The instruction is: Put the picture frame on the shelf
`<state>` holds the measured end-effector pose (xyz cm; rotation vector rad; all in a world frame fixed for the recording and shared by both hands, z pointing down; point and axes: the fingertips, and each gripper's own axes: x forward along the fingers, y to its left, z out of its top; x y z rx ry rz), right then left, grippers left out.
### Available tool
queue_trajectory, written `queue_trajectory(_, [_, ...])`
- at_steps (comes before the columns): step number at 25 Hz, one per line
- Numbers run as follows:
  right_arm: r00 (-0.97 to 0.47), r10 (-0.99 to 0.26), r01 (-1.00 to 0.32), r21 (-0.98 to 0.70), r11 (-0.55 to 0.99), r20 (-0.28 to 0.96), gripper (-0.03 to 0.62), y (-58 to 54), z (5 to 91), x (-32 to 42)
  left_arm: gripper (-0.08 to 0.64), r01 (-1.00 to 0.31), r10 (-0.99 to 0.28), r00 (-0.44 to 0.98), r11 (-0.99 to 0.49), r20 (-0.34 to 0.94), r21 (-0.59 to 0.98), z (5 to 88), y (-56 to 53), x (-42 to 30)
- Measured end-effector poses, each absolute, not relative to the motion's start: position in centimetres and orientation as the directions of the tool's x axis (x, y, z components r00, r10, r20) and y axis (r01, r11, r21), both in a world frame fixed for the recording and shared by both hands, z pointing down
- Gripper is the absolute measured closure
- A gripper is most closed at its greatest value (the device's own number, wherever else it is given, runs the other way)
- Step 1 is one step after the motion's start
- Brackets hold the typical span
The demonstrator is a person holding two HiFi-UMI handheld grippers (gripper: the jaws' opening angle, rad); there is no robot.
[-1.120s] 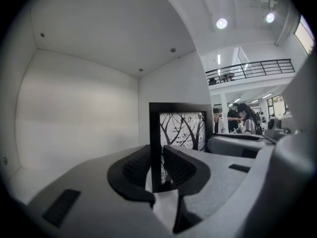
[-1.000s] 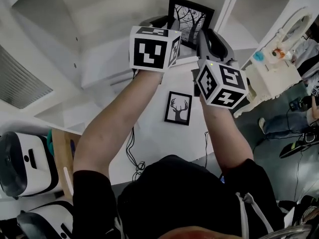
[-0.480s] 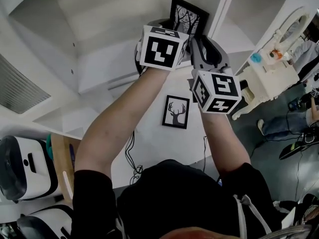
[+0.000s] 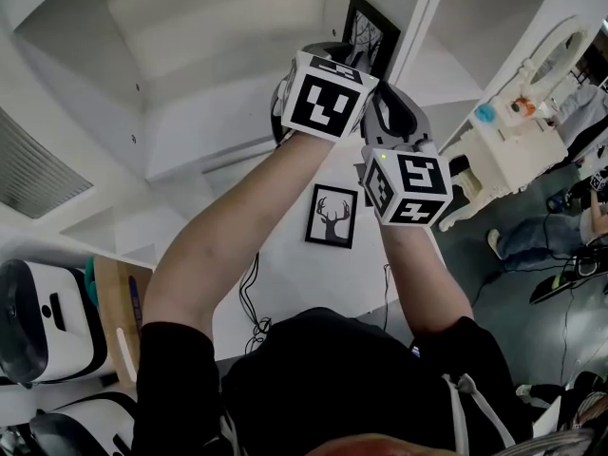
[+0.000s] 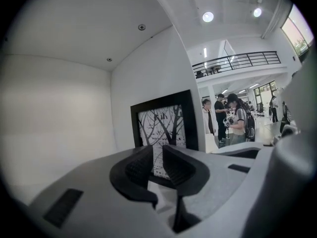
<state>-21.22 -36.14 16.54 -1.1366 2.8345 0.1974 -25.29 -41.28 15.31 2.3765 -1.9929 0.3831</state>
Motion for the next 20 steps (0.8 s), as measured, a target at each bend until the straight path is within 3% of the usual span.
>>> queue_trajectory(20, [-0.735,-0.658,-0.676,0.102,0.730,-0.161,0.505,-34.4,15.1,-20.4,0.495,-0.963,-0.977,0.138,-0.170,0.161,-0.209,14.6,-37.7,-26.8])
